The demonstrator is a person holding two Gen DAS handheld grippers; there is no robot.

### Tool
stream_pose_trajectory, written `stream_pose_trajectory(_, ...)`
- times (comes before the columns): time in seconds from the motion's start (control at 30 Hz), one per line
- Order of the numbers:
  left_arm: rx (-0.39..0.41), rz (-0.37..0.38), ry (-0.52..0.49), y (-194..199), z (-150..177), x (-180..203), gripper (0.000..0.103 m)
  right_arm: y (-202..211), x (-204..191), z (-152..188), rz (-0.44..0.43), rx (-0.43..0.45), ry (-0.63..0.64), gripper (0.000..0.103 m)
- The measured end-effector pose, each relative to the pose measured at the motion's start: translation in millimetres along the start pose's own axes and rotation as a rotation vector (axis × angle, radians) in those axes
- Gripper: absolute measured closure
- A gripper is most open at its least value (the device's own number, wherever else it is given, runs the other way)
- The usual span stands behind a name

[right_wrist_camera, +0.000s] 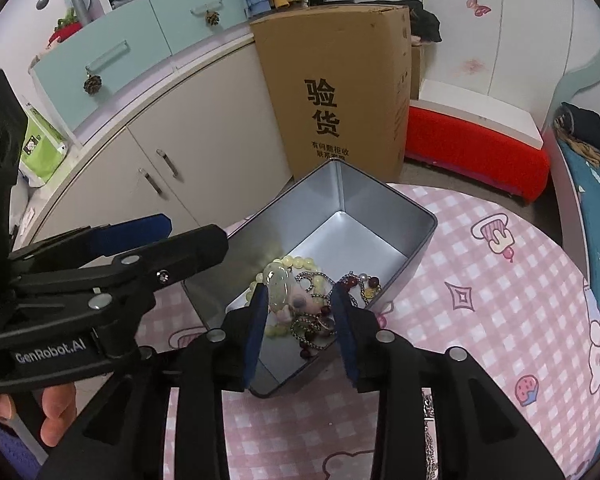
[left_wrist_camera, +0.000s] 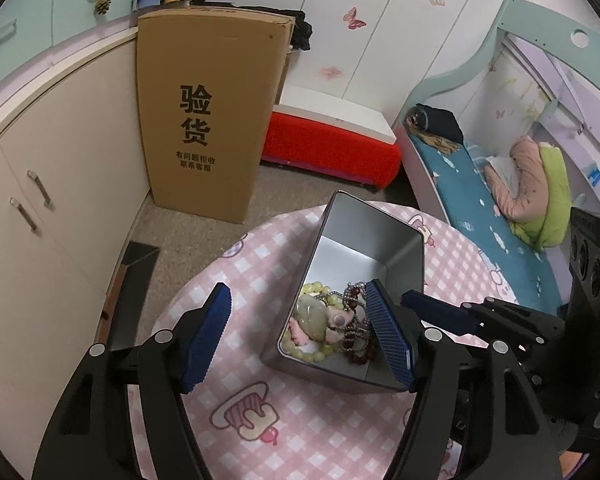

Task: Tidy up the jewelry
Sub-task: 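Move both grippers back over the silver chains on the tablecloth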

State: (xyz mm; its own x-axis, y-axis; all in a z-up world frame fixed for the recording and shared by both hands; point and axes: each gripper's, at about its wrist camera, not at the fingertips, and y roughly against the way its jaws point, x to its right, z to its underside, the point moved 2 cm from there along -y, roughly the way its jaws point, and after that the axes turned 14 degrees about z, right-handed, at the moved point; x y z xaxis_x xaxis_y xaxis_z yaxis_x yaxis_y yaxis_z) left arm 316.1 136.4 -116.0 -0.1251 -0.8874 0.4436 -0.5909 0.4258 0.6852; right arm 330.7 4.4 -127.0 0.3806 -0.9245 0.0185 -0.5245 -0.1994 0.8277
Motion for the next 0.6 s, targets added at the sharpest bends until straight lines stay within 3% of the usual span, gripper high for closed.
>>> stream_pose_trajectory(0.1,0.018,0.000,-0.011,10,4,6,0.035,14,4,2,0.033,0.027,0.010,0.061)
stream_pose_trajectory(0.2,0.048,-0.007,-0.050,24,10,20,0.035,38,15,8,0.084,0.075,0.023,0.060)
stream_pose_trajectory(0.43,0.120,0.003,-0.128,46,33,64,0.022,95,62,42,0.156,0.154,-0.022,0.051)
stream_pose_trajectory(0.6,0.083,0.035,-0.183,37,68,94,0.022,108,91,82,0.195,0.148,-0.060,0.049)
